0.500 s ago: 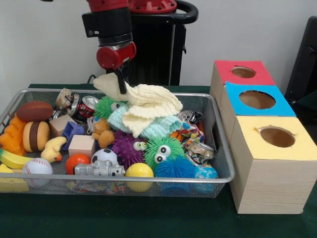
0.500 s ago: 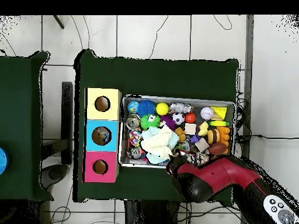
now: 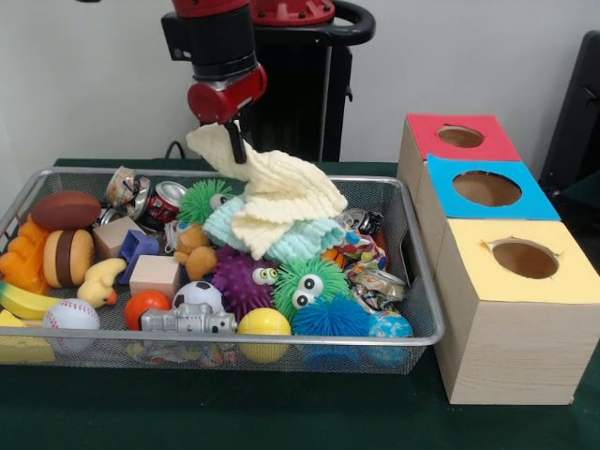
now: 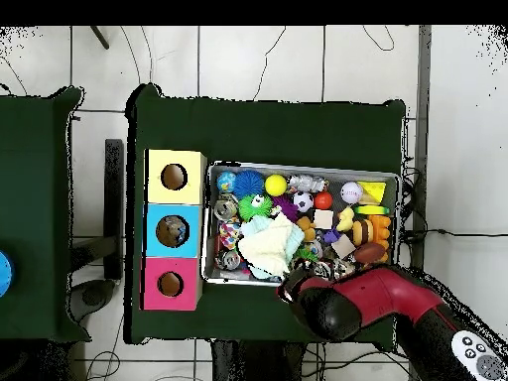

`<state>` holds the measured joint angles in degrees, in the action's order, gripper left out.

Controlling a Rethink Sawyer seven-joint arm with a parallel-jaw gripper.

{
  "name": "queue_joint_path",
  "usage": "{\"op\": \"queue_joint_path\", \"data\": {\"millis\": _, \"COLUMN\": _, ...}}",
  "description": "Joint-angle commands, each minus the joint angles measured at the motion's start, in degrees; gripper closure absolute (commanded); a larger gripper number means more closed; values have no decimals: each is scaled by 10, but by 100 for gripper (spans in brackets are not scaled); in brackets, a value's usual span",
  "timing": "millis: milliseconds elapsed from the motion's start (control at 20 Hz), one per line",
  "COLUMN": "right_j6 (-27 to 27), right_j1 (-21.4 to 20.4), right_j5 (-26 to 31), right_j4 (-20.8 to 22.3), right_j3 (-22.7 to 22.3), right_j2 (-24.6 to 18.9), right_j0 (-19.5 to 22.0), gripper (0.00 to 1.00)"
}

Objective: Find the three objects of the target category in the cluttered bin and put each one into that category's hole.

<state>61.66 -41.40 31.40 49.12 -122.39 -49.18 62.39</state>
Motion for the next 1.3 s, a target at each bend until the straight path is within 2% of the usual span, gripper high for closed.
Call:
{"op": "queue_joint_path", "data": {"millis": 50, "right_j6": 0, "right_j1": -1, "right_j5": 83, "right_j4": -46, "right_j3": 31, "right_j2": 18, "right_j0": -32, "gripper": 100}}
{"op": "queue_joint_path", "data": {"millis": 300, "right_j6": 47, "right_j1": -1, "right_j5": 59, "right_j4": -87, "right_j3": 26, "right_j2": 14, "right_j0": -59, "gripper": 100}}
{"op": "queue_joint_path", "data": {"millis": 450, "right_j6": 73, "right_j1": 11, "right_j5": 16, "right_j4": -128, "right_j3": 16, "right_j2": -8, "right_j0": -60, "gripper": 100}}
{"op": "queue_joint_path", "data": {"millis": 700, "right_j6": 104, "right_j1": 24, "right_j5": -39, "right_j4": -166, "right_j3": 12, "right_j2": -8, "right_j0": -82, "gripper": 100}}
{"op": "queue_joint_path", "data": {"millis": 850, "right_j6": 118, "right_j1": 26, "right_j5": -72, "right_j4": -176, "right_j3": 13, "right_j2": 3, "right_j0": -96, "gripper": 100}}
{"op": "queue_joint_path", "data": {"millis": 1100, "right_j6": 128, "right_j1": 36, "right_j5": -157, "right_j4": -175, "right_j3": 12, "right_j2": 16, "right_j0": -102, "gripper": 100}}
{"op": "queue_joint_path", "data": {"millis": 1300, "right_j6": 137, "right_j1": 44, "right_j5": -195, "right_j4": -173, "right_j3": 23, "right_j2": 49, "right_j0": -131, "gripper": 100}}
